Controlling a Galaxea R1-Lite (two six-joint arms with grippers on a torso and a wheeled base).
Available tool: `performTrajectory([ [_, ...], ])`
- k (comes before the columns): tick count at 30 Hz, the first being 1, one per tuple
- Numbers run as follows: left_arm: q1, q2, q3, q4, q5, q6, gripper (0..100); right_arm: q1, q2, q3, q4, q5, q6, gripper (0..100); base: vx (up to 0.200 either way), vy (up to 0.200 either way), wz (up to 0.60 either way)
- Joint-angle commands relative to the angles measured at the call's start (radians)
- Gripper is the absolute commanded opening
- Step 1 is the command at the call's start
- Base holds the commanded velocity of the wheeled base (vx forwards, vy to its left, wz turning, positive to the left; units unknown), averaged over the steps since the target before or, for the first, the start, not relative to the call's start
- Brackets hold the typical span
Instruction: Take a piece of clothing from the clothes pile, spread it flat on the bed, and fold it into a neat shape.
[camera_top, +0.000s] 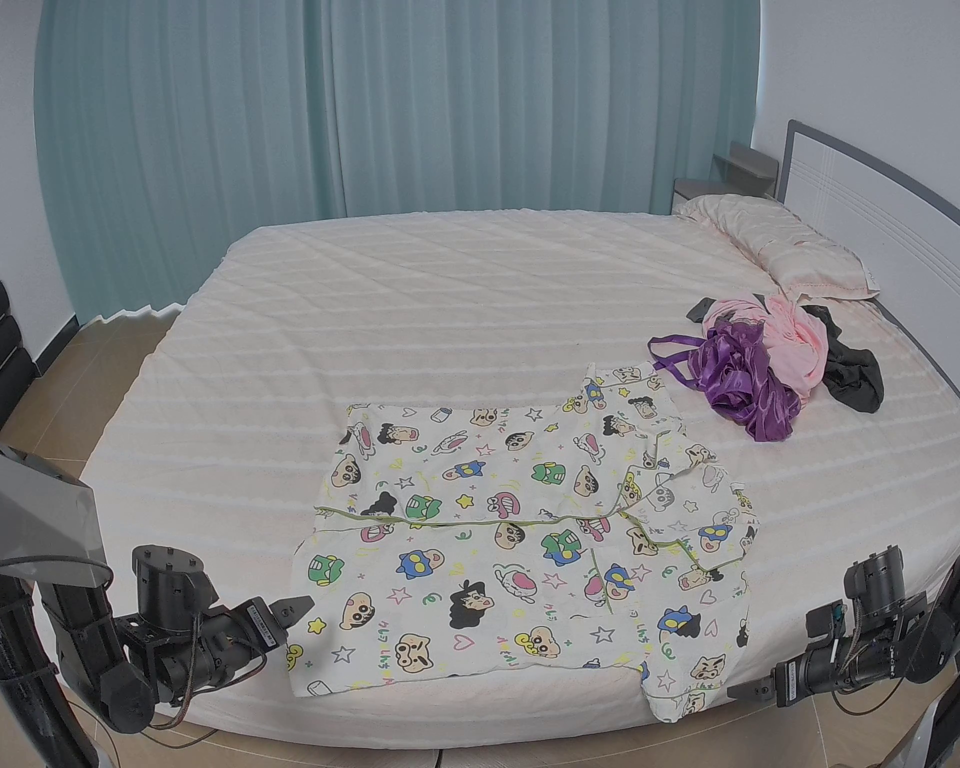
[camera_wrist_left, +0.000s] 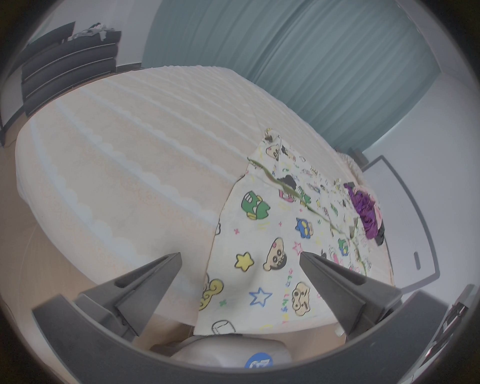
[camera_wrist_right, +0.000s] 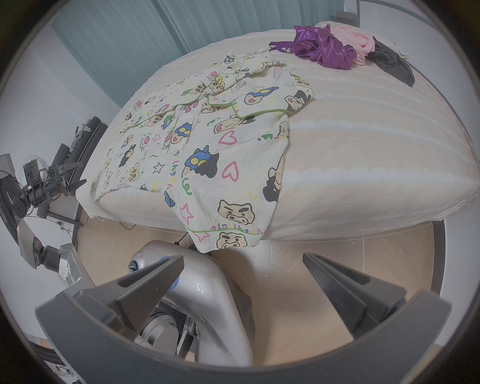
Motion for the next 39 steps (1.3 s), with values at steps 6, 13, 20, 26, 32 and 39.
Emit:
performTrajectory([
  [6, 0.011, -0.002, -0.002, -0.011, -0.004, -0.011, 100, 0.002, 0.003, 0.000, 0.000, 0.001, 0.000, 100, 0.167, 0.000, 0.00],
  [13, 0.011, 0.004, -0.004, -0.011, -0.004, -0.011, 100, 0.002, 0.005, -0.002, 0.000, 0.003, -0.001, 100, 0.200, 0.000, 0.00],
  [20, 0.011, 0.009, -0.007, -0.011, -0.004, -0.011, 100, 0.002, 0.003, -0.002, 0.000, 0.003, -0.001, 100, 0.086, 0.000, 0.00],
  [26, 0.011, 0.009, -0.007, -0.011, -0.005, -0.011, 100, 0.002, 0.003, -0.002, 0.000, 0.003, -0.001, 100, 0.000, 0.000, 0.00],
  [32, 0.011, 0.027, -0.028, -0.011, -0.017, -0.010, 100, 0.003, 0.002, 0.000, 0.000, 0.003, -0.003, 100, 0.000, 0.000, 0.00],
  [39, 0.026, 0.126, -0.112, -0.014, -0.017, 0.000, 100, 0.011, 0.003, 0.000, 0.000, 0.003, -0.001, 100, 0.000, 0.000, 0.00],
])
